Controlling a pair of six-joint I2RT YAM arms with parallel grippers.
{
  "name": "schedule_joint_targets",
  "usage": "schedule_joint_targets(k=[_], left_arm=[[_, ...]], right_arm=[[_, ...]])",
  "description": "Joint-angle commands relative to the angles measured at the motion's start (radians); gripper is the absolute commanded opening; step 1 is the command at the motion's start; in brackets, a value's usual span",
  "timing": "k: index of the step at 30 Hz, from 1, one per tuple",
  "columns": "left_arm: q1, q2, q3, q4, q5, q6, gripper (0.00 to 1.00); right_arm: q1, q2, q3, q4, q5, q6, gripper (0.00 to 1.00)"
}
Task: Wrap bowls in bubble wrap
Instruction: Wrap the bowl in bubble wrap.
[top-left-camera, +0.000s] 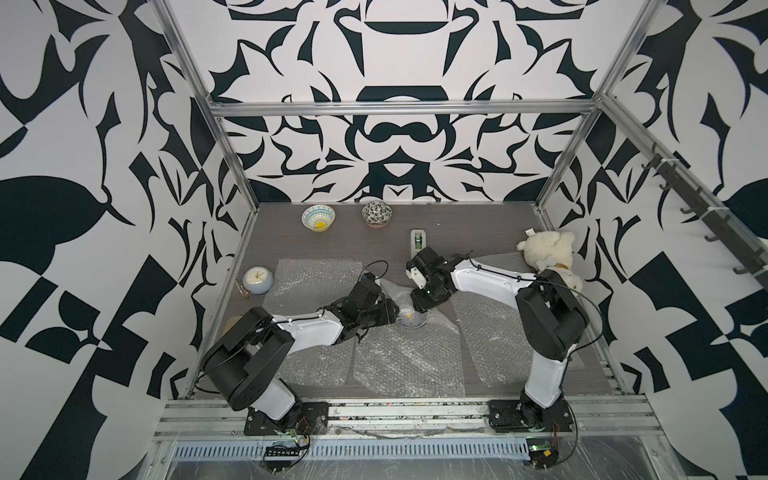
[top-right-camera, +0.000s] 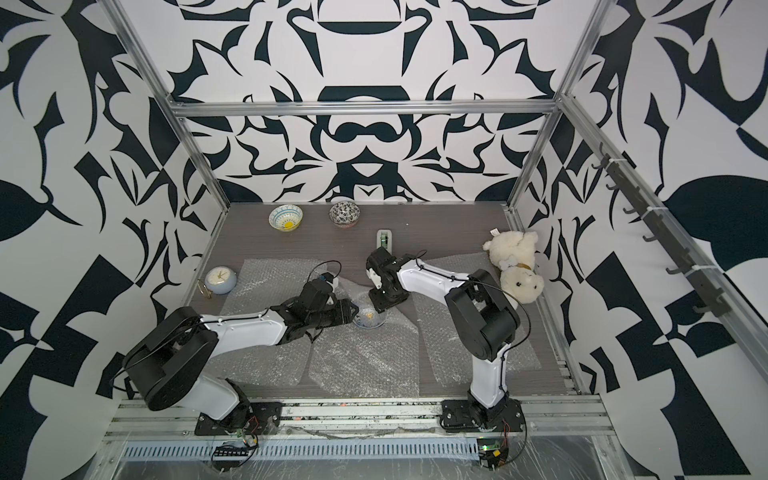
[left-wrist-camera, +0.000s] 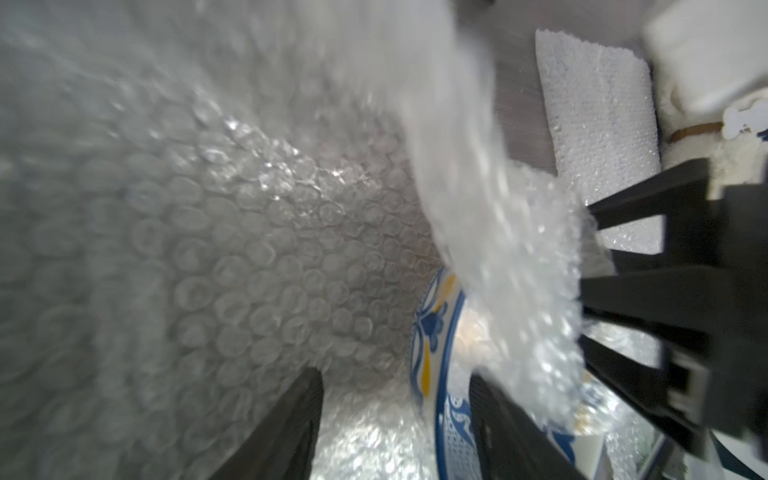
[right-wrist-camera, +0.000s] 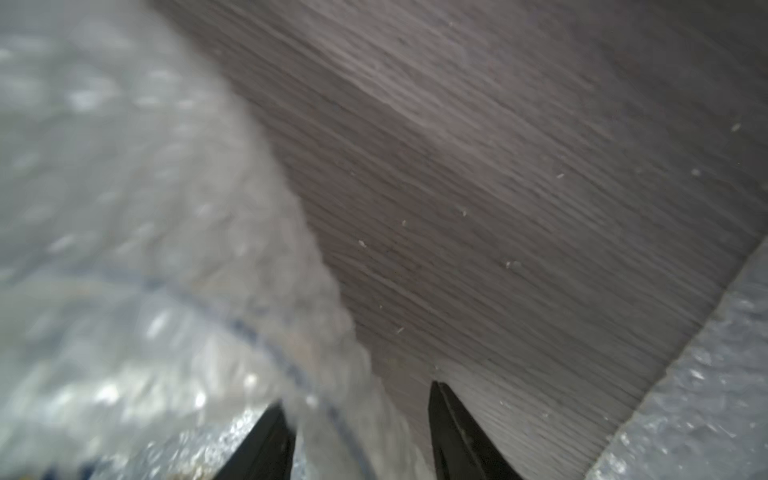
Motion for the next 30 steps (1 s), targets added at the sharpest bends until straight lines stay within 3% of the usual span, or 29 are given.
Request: schedule_joint_targets(k=[1,5,11,15,22,30], left_arm=[[-0.010,-0.107,-0.045,-0.004,-0.107,-0.009,0.62],[-0.010,-0.178,-0.064,-0.058,-0.183,-0.008,0.63],[0.000,-0.212,-0.044,-0.132,-0.277,-0.003,0.70],[0.061,-0.242,-0.007,-0.147,-0.274,-0.013,0.71],[0.290,-0.210,0.040,-0.055,-0.046,-0.079,0.73],[0.458,0.058,0.214,-0.033,0.287,-0.071,0.68]], right_arm=[[0.002,-0.019,0.024,-0.006,0.074,-0.010,0.49],[0.002,-0.016,0.030,0.011,0.093,-0.019,0.40],[-0.012,0.009,0.055,0.013,0.124,-0.046,0.38],[-0.035,0.011,0.060,0.019,0.131,-0.058,0.38],[-0.055,0.011,0.071,0.037,0.112,-0.065,0.37],[-0.054,0.020,0.073,0.060,0.082,-0.062,0.37]])
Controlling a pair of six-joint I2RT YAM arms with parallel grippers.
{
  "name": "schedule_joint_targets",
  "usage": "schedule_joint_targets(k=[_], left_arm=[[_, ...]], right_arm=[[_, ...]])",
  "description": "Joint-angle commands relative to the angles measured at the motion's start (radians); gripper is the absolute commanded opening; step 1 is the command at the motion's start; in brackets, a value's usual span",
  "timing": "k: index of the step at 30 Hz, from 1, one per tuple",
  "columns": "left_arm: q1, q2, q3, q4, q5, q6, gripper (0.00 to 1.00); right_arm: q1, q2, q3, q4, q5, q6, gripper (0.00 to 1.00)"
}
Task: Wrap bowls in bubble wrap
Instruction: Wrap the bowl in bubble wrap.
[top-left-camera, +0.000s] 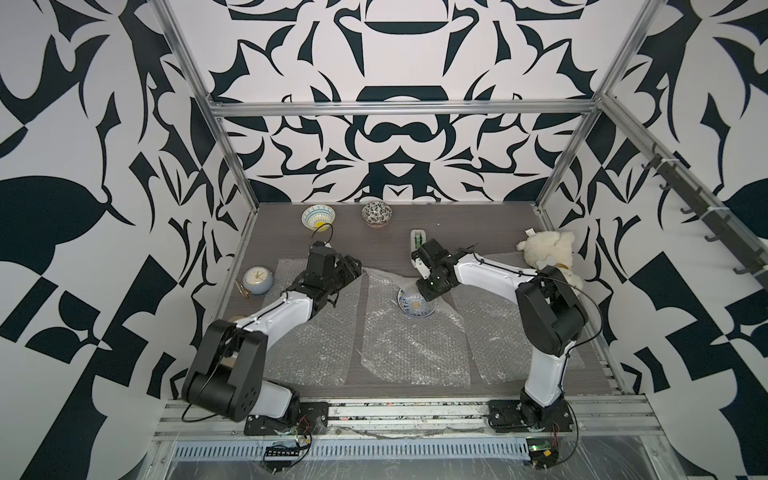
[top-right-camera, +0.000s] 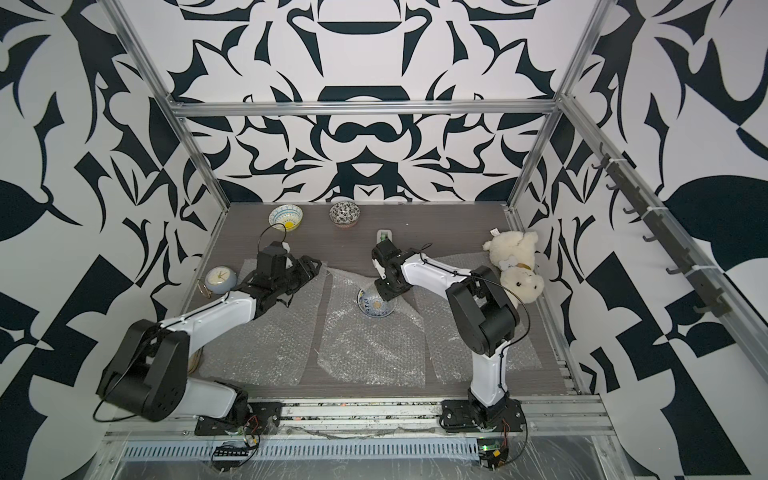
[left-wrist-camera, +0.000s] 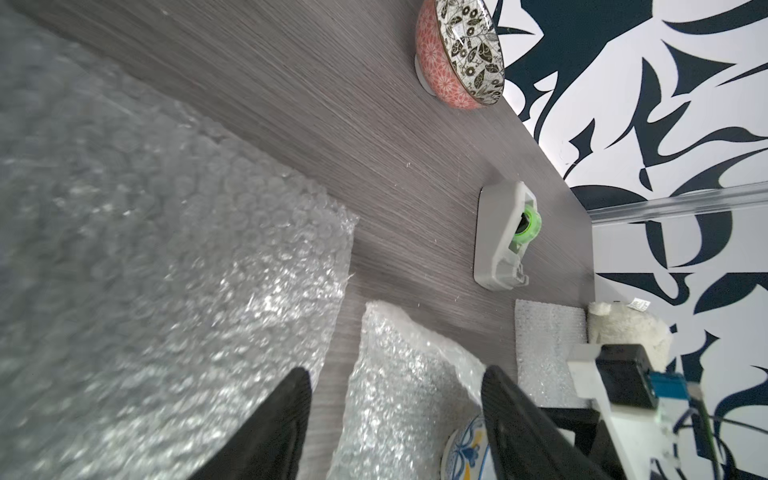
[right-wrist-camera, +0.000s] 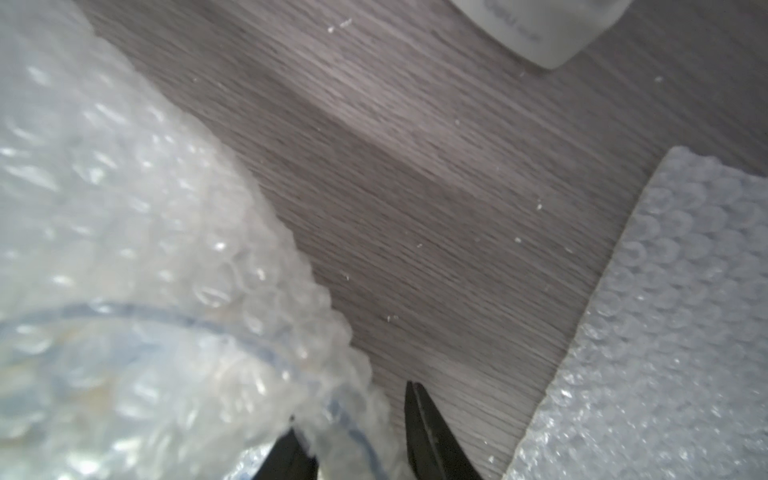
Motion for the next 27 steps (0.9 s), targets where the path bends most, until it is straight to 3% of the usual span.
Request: schedule_joint_targets(k=[1,5,8,13,27], left_arm=[[0.039,0.091,0.068,0.023,0.212,-0.007,0.67],[0.048,0.175,0.128,0.051,0.293,-0.050,0.65],[0.048,0.225,0.169,0.052,0.345,-0.058,0.58],[0.048,0.245,0.176,0.056,0.365,-0.053,0.50],[0.050,0.136,0.147,-0.198,0.238,0.153,0.64]], right_arm=[[-0.002,-0.002,0.032,0.019,-0.002,-0.011,0.37],[-0.002,-0.004,0.029,0.019,-0.003,-0.010,0.37],[-0.002,-0.009,0.026,0.023,0.004,-0.004,0.37],[-0.002,-0.013,0.027,0.021,0.014,-0.001,0.37],[-0.002,0.015,0.048,0.014,0.014,-0.002,0.37]])
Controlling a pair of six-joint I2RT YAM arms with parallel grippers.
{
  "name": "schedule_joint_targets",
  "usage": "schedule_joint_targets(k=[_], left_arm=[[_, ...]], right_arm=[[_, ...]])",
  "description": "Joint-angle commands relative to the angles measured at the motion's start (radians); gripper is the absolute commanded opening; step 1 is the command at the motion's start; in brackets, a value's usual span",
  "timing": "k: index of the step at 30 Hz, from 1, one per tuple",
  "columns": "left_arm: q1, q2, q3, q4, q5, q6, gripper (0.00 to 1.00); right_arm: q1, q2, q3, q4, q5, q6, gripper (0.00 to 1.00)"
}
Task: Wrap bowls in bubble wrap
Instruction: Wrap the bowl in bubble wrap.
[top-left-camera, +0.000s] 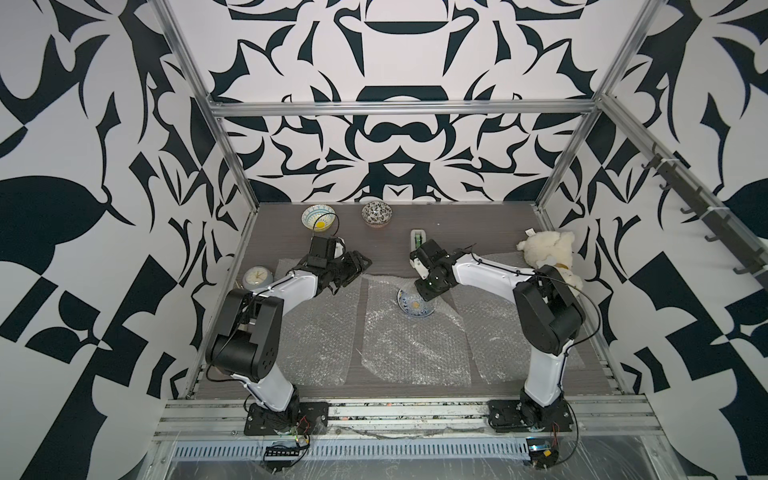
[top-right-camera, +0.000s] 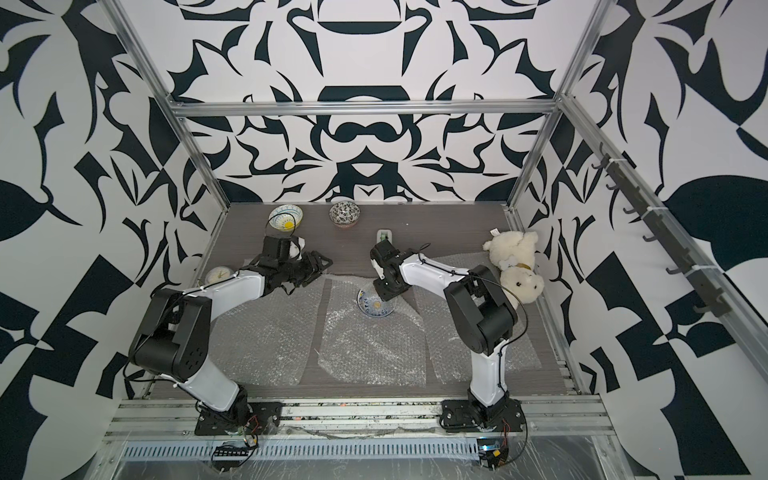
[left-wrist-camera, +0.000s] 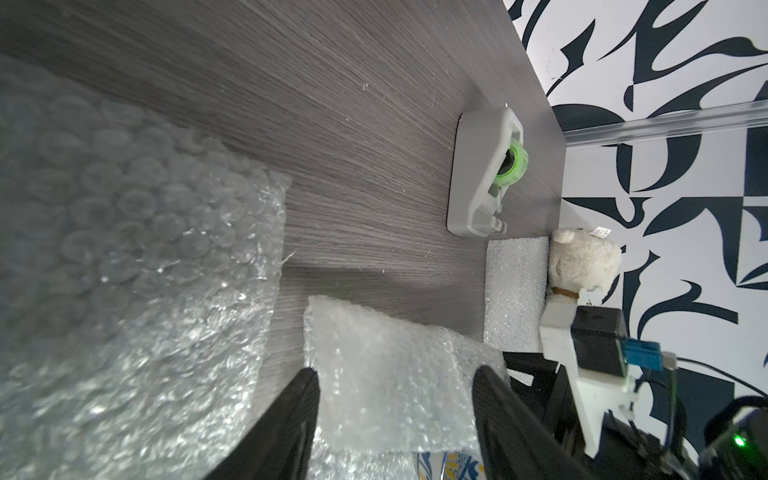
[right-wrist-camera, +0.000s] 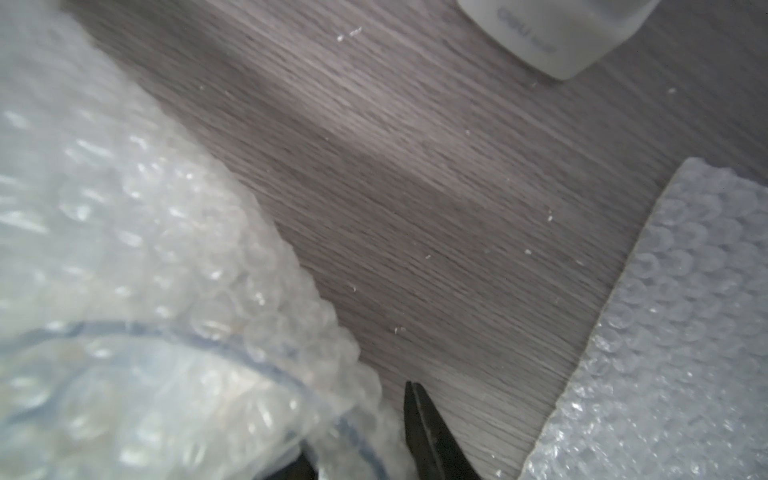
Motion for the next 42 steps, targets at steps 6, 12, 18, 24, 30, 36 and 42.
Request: schedule_joint_targets(k=[6,12,18,24,30,36,42], left_arm=[[0.003,0.021,0.047,-0.133,-0.021,0.103,0.64],[0.002,0.060,0.058,-0.121,0.003,0.101,0.64],[-0.001,0.105,0.102,-0.108,0.012,0.094,0.56],[-0.006,0.117,0.109,-0.085,0.037,0.086,0.30],[-0.007,0.111,0.086,-0.066,0.056,0.080,0.14],[-0.007,0.059,0.070,-0.049,0.067,0.066,0.00],[-0.009,0.010,0.072,-0.026,0.144,0.021,0.00]], right_arm=[[-0.002,0.005,0.043,0.003,0.013,-0.003,0.37],[-0.002,0.002,0.040,0.003,0.016,-0.003,0.37],[-0.002,0.008,0.045,-0.006,0.016,-0.001,0.36],[-0.002,-0.001,0.039,-0.001,0.016,0.005,0.33],[-0.002,0.008,0.036,0.006,0.008,0.017,0.30],[-0.002,0.004,0.025,0.024,-0.001,0.031,0.25],[-0.002,-0.010,0.007,0.049,-0.001,0.048,0.08]])
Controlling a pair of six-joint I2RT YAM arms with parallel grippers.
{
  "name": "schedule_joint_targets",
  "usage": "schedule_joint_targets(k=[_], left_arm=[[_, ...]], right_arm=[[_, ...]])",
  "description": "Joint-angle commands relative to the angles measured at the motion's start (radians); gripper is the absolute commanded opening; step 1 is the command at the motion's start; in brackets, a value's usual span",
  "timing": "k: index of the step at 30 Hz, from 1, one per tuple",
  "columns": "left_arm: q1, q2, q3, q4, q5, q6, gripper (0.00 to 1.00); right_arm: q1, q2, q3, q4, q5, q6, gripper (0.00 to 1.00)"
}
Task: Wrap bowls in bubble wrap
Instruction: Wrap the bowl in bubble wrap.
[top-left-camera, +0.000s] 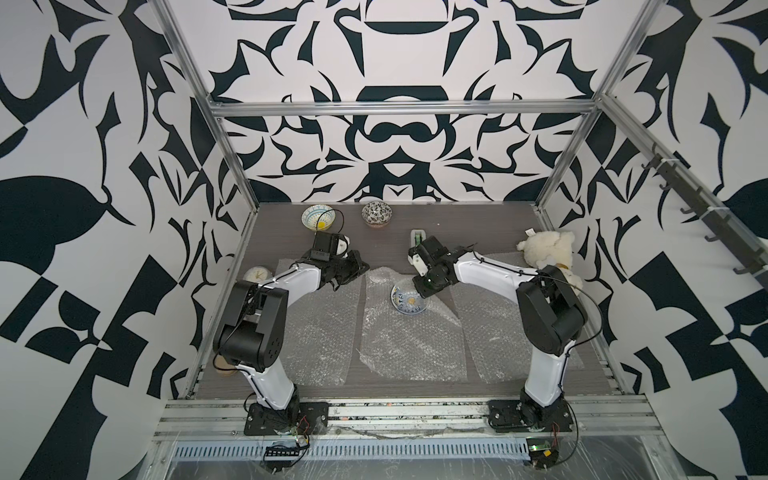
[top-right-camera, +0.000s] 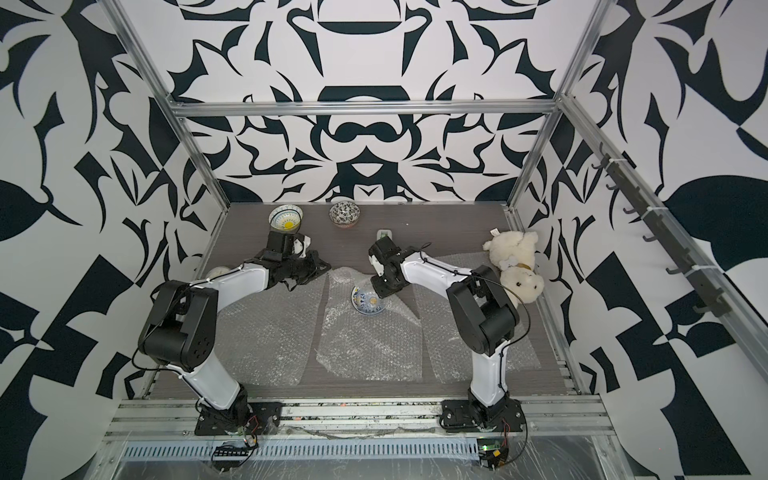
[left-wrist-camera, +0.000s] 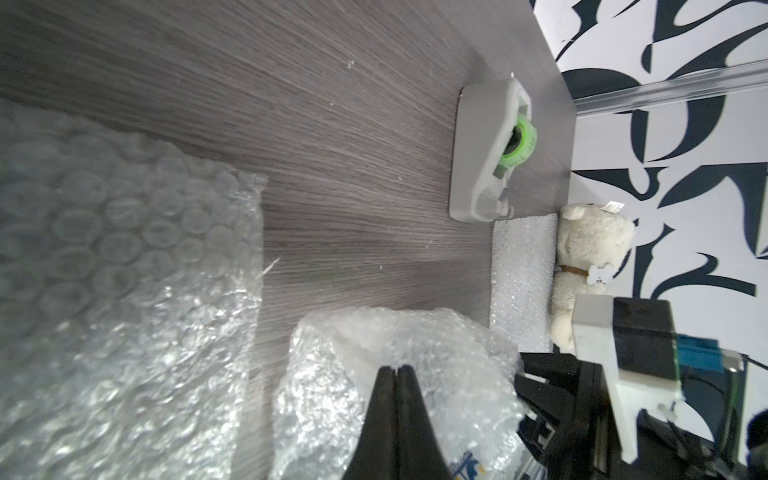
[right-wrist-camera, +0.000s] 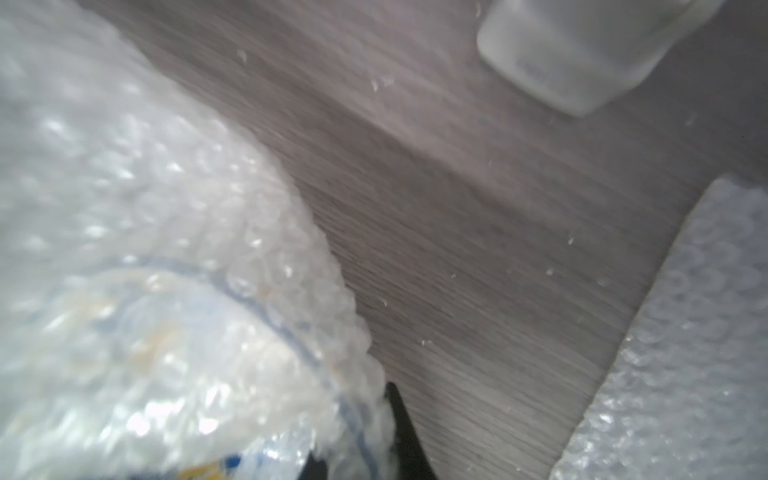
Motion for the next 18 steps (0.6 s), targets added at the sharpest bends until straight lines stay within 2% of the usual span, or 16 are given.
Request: schedule_joint_targets(k=[1,7,14,18], left_arm=[[-0.006,-0.060,-0.012,0.033,0.080,-0.033,0.00],[-0.047,-0.126,-0.022,0.029,0.140,-0.083,0.00],[-0.179,-0.192,-0.058,0.050,0.144,-0.162,0.00],[-0.254,-0.193,-0.078,0.095,0.122,-0.208,0.00]], right_arm=[[-0.002,0.006,-0.009,0.017,0.051,0.017,0.07],[-0.002,0.015,-0.024,0.040,0.043,0.036,0.03],[-0.006,0.048,-0.010,0.047,0.034,0.062,0.01],[-0.019,0.051,-0.016,0.070,-0.014,0.079,0.01]])
